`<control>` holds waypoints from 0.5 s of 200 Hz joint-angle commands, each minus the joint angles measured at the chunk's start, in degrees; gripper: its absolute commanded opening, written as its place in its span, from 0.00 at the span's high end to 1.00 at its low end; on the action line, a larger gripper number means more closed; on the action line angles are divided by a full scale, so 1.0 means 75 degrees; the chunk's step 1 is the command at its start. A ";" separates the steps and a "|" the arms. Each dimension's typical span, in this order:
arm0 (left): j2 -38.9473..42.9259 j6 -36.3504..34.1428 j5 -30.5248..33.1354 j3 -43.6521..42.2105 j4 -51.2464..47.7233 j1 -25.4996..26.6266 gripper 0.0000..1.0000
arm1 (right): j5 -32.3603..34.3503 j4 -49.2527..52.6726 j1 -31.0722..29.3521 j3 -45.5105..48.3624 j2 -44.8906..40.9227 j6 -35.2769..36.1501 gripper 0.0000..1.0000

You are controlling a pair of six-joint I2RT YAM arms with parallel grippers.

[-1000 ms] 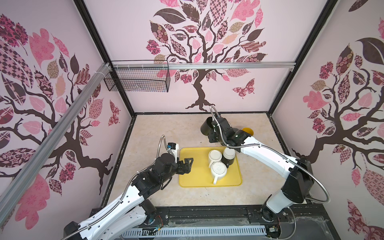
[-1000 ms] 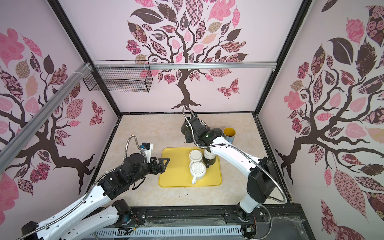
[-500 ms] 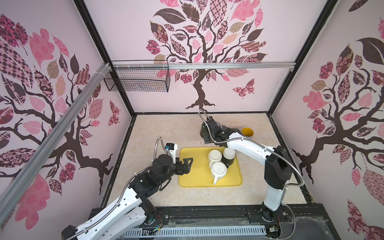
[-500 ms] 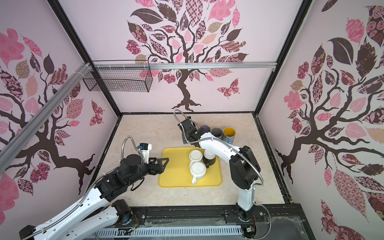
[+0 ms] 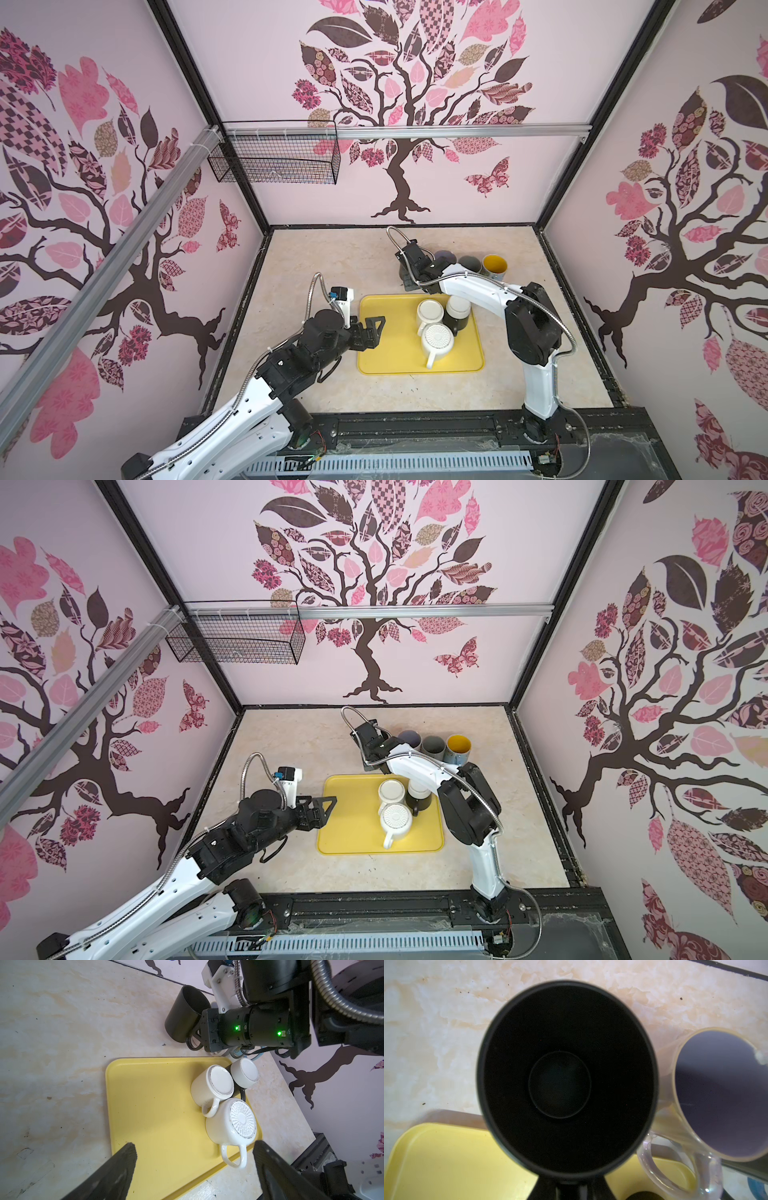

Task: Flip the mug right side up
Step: 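Carry the black mug upright beyond the tray with the right gripper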

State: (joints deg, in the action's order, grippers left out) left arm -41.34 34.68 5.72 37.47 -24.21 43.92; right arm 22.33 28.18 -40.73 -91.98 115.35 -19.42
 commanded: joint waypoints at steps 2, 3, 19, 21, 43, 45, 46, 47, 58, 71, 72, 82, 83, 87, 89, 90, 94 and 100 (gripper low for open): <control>0.0051 -0.0056 -0.0023 -0.0127 -0.0031 0.0035 0.09 | 0.0304 -0.0365 0.0095 -0.0462 0.0186 0.0035 1.00; 0.0051 -0.0060 -0.0018 -0.0130 -0.0030 0.0031 0.09 | 0.0304 -0.0368 0.0109 -0.0462 0.0190 0.0029 1.00; 0.0052 -0.0055 -0.0021 -0.0151 -0.0026 0.0027 0.09 | 0.0258 -0.0394 0.0195 -0.0420 0.0218 0.0031 1.00; 0.0043 -0.0059 -0.0014 -0.0149 -0.0017 0.0027 0.09 | 0.0257 -0.0400 0.0205 -0.0413 0.0226 0.0025 1.00; 0.0019 -0.0058 -0.0005 -0.0179 0.0004 0.0027 0.09 | 0.0246 -0.0408 0.0274 -0.0356 0.0306 0.0046 1.00; 0.0005 -0.0063 -0.0010 -0.0174 0.0002 0.0027 0.09 | 0.0252 -0.0407 0.0283 -0.0356 0.0310 0.0046 1.00; 0.0011 -0.0058 -0.0011 -0.0183 0.0003 0.0027 0.09 | 0.0249 -0.0407 0.0291 -0.0356 0.0311 0.0041 1.00; 0.0008 -0.0062 -0.0006 -0.0182 0.0004 0.0027 0.09 | 0.0247 -0.0406 0.0288 -0.0351 0.0305 0.0038 1.00; -0.0006 -0.0062 -0.0011 -0.0180 -0.0002 0.0029 0.09 | 0.0247 -0.0445 0.0327 -0.0302 0.0312 0.0018 1.00; -0.0005 -0.0059 -0.0022 -0.0198 0.0002 0.0031 0.09 | 0.0133 -0.0543 0.0389 -0.0219 0.0295 0.0000 1.00; -0.0006 -0.0062 -0.0023 -0.0195 -0.0003 0.0029 0.09 | 0.0125 -0.0545 0.0385 -0.0212 0.0297 0.0000 1.00; 0.0005 -0.0055 -0.0033 -0.0191 0.0000 0.0033 0.09 | 0.0106 -0.0546 0.0414 -0.0208 0.0322 -0.0018 1.00; 0.0011 -0.0060 -0.0034 -0.0191 -0.0004 0.0030 0.09 | 0.0105 -0.0546 0.0408 -0.0206 0.0328 -0.0015 1.00; 0.0005 -0.0065 -0.0046 -0.0192 -0.0017 0.0027 0.09 | 0.0111 -0.0547 0.0411 -0.0210 0.0326 -0.0020 1.00; 0.0010 -0.0062 -0.0047 -0.0198 -0.0018 0.0033 0.09 | 0.0121 -0.0547 0.0405 -0.0206 0.0335 -0.0020 1.00; 0.0007 -0.0063 -0.0047 -0.0195 -0.0018 0.0030 0.09 | 0.0125 -0.0547 0.0404 -0.0205 0.0341 -0.0022 1.00; 0.0014 -0.0064 -0.0038 -0.0186 -0.0030 0.0027 0.09 | 0.0134 -0.0550 0.0413 -0.0193 0.0346 -0.0025 1.00; 0.0027 -0.0056 -0.0033 -0.0193 -0.0025 0.0029 0.09 | 0.0121 -0.0547 0.0409 -0.0181 0.0357 -0.0034 1.00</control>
State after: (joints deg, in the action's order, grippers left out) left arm -41.45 34.68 5.69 37.47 -24.77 43.92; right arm 21.93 27.66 -37.63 -91.94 116.88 -19.38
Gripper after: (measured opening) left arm 0.911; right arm 0.188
